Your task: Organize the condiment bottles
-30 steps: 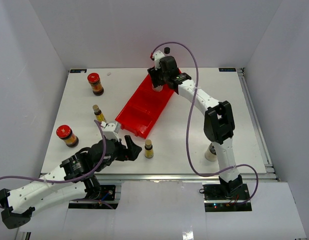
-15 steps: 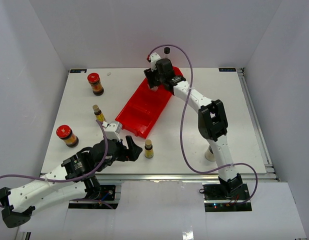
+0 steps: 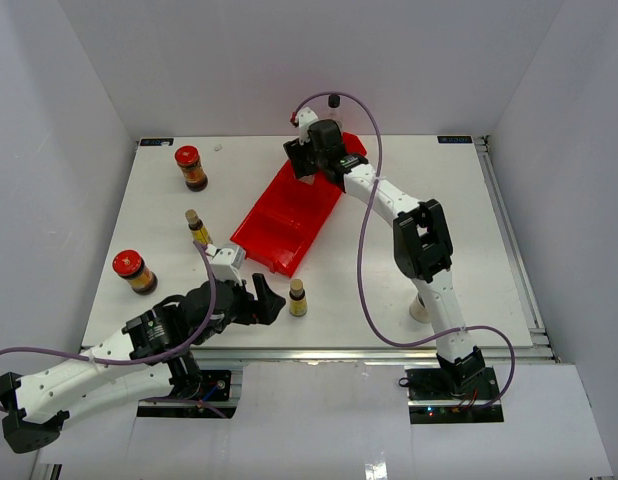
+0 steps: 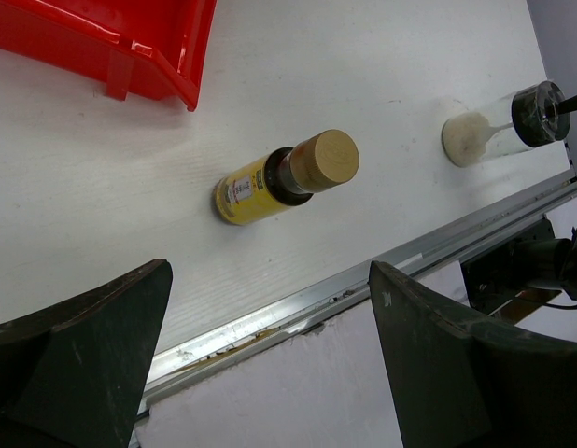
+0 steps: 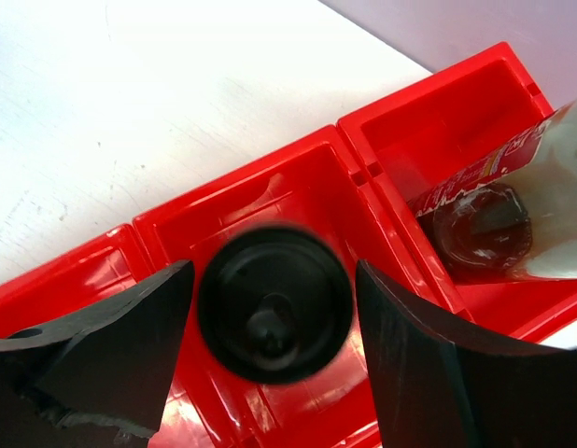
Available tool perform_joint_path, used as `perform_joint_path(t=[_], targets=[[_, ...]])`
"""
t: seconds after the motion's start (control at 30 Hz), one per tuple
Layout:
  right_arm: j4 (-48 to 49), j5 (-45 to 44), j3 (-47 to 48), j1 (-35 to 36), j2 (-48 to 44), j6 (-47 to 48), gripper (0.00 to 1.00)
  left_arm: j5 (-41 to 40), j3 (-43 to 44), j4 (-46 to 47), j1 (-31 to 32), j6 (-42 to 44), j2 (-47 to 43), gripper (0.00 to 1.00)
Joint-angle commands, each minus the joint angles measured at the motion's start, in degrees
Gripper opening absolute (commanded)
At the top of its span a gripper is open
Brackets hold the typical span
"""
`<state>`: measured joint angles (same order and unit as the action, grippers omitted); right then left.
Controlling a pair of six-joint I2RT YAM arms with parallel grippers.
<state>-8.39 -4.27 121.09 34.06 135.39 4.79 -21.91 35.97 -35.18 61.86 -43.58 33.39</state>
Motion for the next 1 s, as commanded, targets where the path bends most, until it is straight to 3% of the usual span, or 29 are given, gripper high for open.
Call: perform_joint_path(t=[0.0, 0.3, 0.5, 0.63, 0.73, 0.83, 0.97], targets=[[4.7, -1.3, 2.7, 0.6, -2.1, 0.5, 0.78, -1.0, 0.4, -0.4, 0.5, -0.4, -0.3, 0.98], [1.5, -2.7, 2.8, 1.0, -6.1, 1.7, 0.79, -1.6, 0.5, -0.9, 0.8, -1.0, -0.8, 0.98], [-8.6, -12.5, -3.6, 1.6, -18.9, -1.8, 0.82, -2.9, 0.9, -1.5, 0.8, -1.0, -0.3, 0.98], [-17.2, -24.5, -19.0, 1.4, -29.4, -9.9, 0.83, -3.7, 0.9, -1.8, 0.8, -1.5, -0.4, 0.98], [-23.0, -30.0, -34.4, 0.8, -43.2, -19.9, 0.84, -3.4, 0.8, -2.0, 0.9, -2.0, -1.3, 0.98], [-25.6, -31.4, -46.9, 0.6, -53.4, -30.9, 0.84, -3.1, 0.2, -1.3, 0.9, -1.8, -2.2, 0.98], [-27.7, -29.4, -58.6, 0.5, -66.1, -36.0, 0.84, -2.5, 0.5, -1.8, 1.0, -2.2, -2.2, 0.98]])
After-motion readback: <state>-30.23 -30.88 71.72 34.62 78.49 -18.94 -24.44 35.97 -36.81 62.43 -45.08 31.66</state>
